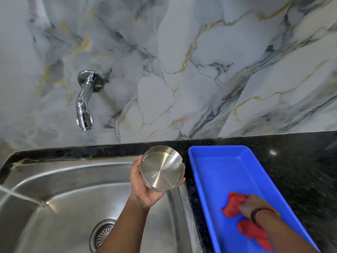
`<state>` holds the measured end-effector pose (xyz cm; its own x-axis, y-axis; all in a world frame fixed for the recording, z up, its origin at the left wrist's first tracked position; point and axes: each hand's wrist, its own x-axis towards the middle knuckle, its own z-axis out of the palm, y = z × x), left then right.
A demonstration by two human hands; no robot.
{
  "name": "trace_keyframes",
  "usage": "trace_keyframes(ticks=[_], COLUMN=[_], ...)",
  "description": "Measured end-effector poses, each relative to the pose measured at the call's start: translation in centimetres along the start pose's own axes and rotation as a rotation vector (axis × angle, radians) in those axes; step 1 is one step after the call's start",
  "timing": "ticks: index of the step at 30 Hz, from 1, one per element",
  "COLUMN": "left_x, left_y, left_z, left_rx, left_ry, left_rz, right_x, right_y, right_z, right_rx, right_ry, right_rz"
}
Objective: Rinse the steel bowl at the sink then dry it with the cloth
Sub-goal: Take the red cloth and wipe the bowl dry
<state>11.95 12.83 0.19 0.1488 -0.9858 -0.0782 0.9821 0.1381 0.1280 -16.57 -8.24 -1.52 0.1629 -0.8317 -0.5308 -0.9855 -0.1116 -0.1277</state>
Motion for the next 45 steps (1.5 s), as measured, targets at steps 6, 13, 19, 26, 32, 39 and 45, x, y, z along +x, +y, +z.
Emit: trace_keyframes(ticks=[6,13,19,26,32,39,45], left_x=[-2.1,-5.4,-8.0,-9.7,-10.4,-9.7,-11.6], left_y=[2.7,6.1,8.3,11.3,11.3,11.6,11.8], left_z=[-0.9,-1.9,-2.2,-2.6,-4.1,-3.6,-4.4], left_rx=[0.022,0.167,0.294,0.254,0.31,0.246,0.421], left_ry=[0.158,0.17,0.247,0.089,0.105,0.223,0.471], left_rz=[0.213,0.214,0.229,0.292,0.279,0.466,0.349], right_x=[-8.3,-16.1,-20.4,-21.8,-21.5,-21.9,-22.3], right_y=[-11.4,-24.8,-31.1,-35.4,-36.8,-37.0,-36.5], right_z=[-4.0,-1.3,3.8,5.1,4.8,7.2,5.7], right_rx=[0.57,0.639,-0.053,-0.532,-0.415,0.346,-0.605], right_ry=[0.129,0.14,0.29,0.415,-0.271,-0.073,-0.195], right_rz=[-0.424,-0.907,-1.128,-0.994,-0.832,-0.939,-1.272])
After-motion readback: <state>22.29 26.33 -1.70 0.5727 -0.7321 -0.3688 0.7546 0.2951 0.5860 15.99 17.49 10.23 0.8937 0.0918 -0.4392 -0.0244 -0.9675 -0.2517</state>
